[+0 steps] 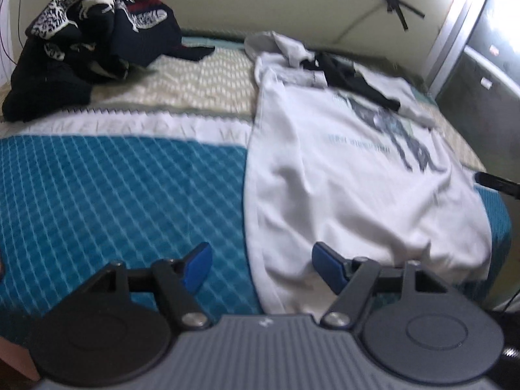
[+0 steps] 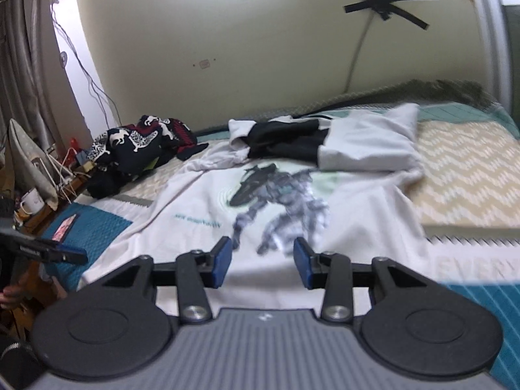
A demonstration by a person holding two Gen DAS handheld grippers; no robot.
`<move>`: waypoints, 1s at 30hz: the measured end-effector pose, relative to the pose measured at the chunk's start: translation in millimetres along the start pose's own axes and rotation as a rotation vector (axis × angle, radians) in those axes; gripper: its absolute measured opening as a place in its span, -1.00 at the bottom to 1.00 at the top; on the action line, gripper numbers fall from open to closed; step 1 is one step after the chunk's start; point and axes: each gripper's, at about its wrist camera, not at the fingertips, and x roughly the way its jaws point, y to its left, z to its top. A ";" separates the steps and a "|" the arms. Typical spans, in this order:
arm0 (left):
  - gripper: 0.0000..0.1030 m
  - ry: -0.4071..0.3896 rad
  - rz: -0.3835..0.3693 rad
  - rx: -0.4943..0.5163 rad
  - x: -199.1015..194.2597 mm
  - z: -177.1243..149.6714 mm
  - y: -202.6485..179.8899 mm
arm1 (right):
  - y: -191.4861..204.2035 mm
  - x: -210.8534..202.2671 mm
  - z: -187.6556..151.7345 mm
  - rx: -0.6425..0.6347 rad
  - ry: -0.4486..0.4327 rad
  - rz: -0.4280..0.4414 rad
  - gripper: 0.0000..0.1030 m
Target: Fold small clothes
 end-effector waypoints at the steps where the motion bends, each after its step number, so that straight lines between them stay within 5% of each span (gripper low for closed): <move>1: 0.36 0.003 0.008 -0.003 0.2 -3.4 -1.4 | -3.7 -9.7 -4.8 0.012 0.008 -0.003 -0.35; 7: 0.39 0.026 -0.024 0.002 -5.7 -17.0 -15.9 | -28.3 -64.4 -42.4 0.070 0.095 -0.059 -0.30; 8: 0.13 0.019 -0.023 0.020 -5.6 -19.1 -20.3 | -33.0 -72.1 -48.6 0.089 0.105 -0.055 -0.30; 9: -0.42 0.015 -0.021 0.045 -5.2 -20.6 -24.9 | -37.1 -78.3 -55.3 0.109 0.109 -0.052 -0.29; 11: -0.78 0.006 0.013 0.067 -4.7 -21.0 -31.0 | -45.3 -84.4 -68.0 0.154 0.122 -0.037 -0.24; 15: -0.84 -0.033 -0.028 0.005 -19.4 -15.3 -26.0 | -53.0 -79.8 -87.5 0.222 0.130 0.023 -0.14; 16: -0.84 -0.057 -0.042 -0.019 -29.9 -13.6 -22.1 | -53.2 -74.2 -91.7 0.233 0.150 0.026 -0.44; 18: -0.84 -0.116 -0.068 -0.075 -53.6 -10.3 -14.2 | -48.5 -64.2 -98.0 0.224 0.193 0.011 -0.73; 21: -0.84 -0.163 -0.118 -0.148 -76.2 -6.5 -2.1 | -41.7 -61.9 -100.8 0.207 0.195 0.061 -0.94; 26: -0.84 -0.193 -0.170 -0.178 -80.6 9.7 -5.2 | -40.7 -83.7 -80.1 0.183 0.083 0.181 -1.00; 30: -0.84 -0.211 -0.217 -0.227 -77.8 26.6 -0.9 | -62.6 -102.3 -55.1 0.259 -0.040 0.176 -1.00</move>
